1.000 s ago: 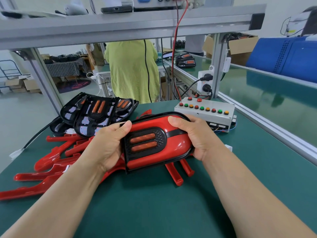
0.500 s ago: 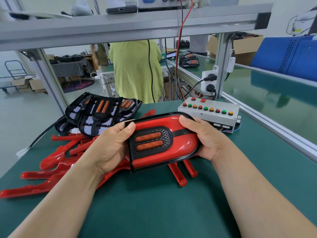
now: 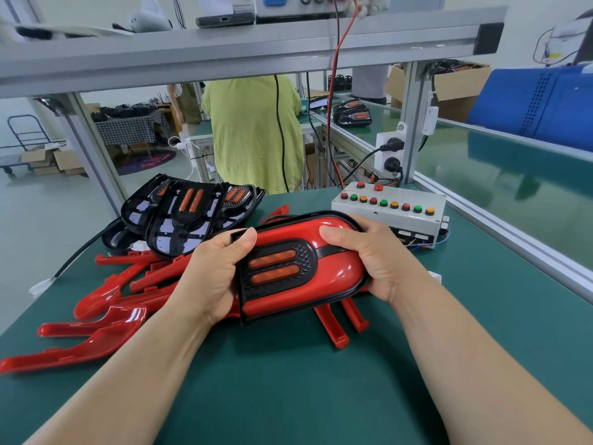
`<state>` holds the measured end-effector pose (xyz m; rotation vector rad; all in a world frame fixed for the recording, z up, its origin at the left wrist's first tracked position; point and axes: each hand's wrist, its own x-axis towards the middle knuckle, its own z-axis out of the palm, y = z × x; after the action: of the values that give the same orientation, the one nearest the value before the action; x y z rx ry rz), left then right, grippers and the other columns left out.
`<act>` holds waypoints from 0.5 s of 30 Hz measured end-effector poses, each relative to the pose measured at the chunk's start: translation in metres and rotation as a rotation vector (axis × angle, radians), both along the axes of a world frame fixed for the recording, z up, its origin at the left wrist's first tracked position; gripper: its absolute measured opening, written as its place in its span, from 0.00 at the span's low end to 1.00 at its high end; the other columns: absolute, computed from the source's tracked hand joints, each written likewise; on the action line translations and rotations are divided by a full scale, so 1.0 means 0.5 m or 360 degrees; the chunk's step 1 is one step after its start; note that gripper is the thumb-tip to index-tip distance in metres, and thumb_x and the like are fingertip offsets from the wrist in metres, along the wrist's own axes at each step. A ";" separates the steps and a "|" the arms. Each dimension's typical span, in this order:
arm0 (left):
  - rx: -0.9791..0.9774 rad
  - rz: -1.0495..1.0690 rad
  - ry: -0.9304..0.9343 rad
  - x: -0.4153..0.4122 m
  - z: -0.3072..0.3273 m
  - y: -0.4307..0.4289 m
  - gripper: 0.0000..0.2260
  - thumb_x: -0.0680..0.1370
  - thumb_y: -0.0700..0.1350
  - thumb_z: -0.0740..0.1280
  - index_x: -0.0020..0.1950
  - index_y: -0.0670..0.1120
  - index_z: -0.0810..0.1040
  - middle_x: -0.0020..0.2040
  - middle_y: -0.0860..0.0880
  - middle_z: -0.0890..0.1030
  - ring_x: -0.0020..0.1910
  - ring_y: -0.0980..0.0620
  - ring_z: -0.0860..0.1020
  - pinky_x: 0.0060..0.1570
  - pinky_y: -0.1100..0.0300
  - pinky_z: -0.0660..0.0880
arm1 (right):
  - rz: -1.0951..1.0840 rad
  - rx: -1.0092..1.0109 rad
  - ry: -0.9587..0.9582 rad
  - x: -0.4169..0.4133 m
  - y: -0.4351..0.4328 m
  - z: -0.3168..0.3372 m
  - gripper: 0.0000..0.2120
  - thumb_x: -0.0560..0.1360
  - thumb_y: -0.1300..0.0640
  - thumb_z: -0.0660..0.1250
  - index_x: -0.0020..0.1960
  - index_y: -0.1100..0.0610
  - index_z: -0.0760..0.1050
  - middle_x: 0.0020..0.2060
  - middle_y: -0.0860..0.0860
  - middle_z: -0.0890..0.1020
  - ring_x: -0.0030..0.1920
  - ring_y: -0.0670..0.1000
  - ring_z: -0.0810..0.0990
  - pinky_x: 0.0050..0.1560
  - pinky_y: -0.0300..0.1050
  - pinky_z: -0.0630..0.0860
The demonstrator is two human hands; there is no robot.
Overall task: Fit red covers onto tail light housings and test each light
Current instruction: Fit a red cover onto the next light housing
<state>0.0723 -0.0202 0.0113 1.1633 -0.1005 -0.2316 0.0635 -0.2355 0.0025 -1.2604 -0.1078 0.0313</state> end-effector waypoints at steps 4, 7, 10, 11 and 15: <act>0.0046 0.0019 0.0034 0.000 -0.006 0.003 0.20 0.78 0.48 0.65 0.64 0.35 0.76 0.55 0.34 0.82 0.52 0.35 0.83 0.42 0.45 0.82 | -0.0014 0.0099 0.0208 0.010 -0.001 -0.002 0.20 0.74 0.37 0.66 0.44 0.52 0.87 0.48 0.58 0.86 0.44 0.57 0.86 0.47 0.57 0.83; 0.0033 0.0021 0.0065 -0.002 -0.008 0.005 0.20 0.78 0.49 0.65 0.63 0.36 0.77 0.56 0.34 0.82 0.53 0.36 0.83 0.42 0.45 0.82 | 0.0001 0.0324 0.0330 0.017 -0.010 -0.003 0.34 0.78 0.31 0.52 0.46 0.55 0.87 0.49 0.58 0.86 0.47 0.57 0.86 0.48 0.56 0.84; -0.0004 0.0034 0.0087 0.001 -0.009 0.007 0.18 0.80 0.48 0.63 0.62 0.36 0.77 0.56 0.34 0.82 0.52 0.35 0.83 0.42 0.45 0.82 | 0.0073 0.0365 0.0322 0.018 -0.012 -0.005 0.39 0.78 0.29 0.48 0.49 0.57 0.87 0.51 0.59 0.86 0.51 0.58 0.86 0.53 0.56 0.82; -0.0017 0.0037 0.0088 0.001 -0.009 0.008 0.18 0.81 0.48 0.62 0.62 0.36 0.77 0.56 0.34 0.82 0.52 0.35 0.83 0.42 0.45 0.82 | 0.0097 0.0370 0.0312 0.018 -0.014 -0.005 0.40 0.77 0.28 0.46 0.51 0.57 0.86 0.53 0.60 0.85 0.53 0.59 0.85 0.56 0.57 0.81; -0.0087 0.0049 0.0085 0.003 -0.006 0.014 0.17 0.81 0.48 0.61 0.57 0.36 0.81 0.56 0.33 0.82 0.53 0.35 0.83 0.41 0.45 0.82 | 0.0139 0.0511 0.0272 0.018 -0.016 -0.004 0.42 0.78 0.29 0.46 0.58 0.62 0.83 0.55 0.63 0.83 0.58 0.61 0.82 0.64 0.60 0.75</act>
<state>0.0736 -0.0130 0.0085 1.1028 -0.0417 -0.2311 0.0723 -0.2434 0.0005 -0.9276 -0.0183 0.1897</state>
